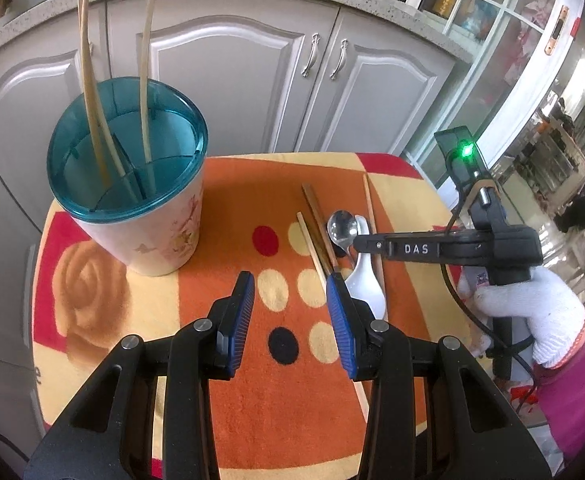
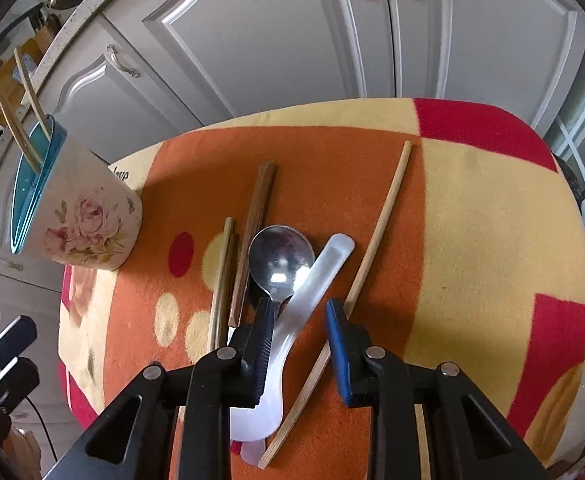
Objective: Organize utensils
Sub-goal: 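Close the right tool on the white ceramic spoon handle while the left tool moves over the chopsticks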
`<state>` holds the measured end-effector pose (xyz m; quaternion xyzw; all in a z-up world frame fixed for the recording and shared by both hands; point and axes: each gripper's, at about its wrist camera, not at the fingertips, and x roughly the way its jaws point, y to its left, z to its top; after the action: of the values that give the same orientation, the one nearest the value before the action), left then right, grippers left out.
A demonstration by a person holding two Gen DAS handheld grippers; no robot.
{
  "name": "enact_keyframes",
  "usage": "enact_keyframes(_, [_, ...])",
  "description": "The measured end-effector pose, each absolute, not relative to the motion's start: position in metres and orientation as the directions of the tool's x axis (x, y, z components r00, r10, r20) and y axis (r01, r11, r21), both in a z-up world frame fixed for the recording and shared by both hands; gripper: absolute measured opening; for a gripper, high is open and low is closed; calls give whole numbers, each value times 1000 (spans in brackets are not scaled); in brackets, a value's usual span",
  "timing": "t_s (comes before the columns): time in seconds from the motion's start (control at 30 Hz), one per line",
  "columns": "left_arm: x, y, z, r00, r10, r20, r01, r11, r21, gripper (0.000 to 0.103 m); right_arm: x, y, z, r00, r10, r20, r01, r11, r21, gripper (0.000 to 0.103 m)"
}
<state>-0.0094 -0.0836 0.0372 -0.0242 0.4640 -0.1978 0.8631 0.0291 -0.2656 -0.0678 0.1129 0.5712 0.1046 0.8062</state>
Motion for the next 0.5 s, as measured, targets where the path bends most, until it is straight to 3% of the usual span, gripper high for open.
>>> enact_keyframes(0.27, [-5, -85, 36, 484, -360, -798, 315, 922, -225, 36, 40, -265, -75, 313, 324, -893, -31, 943, 332, 26])
enact_keyframes(0.37, [1, -88, 31, 469, -360, -807, 307, 923, -233, 36, 38, -262, -74, 314, 340, -886, -75, 940, 334, 17])
enact_keyframes(0.5, [10, -100, 20, 427, -372, -824, 311, 916, -252, 36, 20, -266, -71, 309, 336, -890, -135, 941, 309, 12])
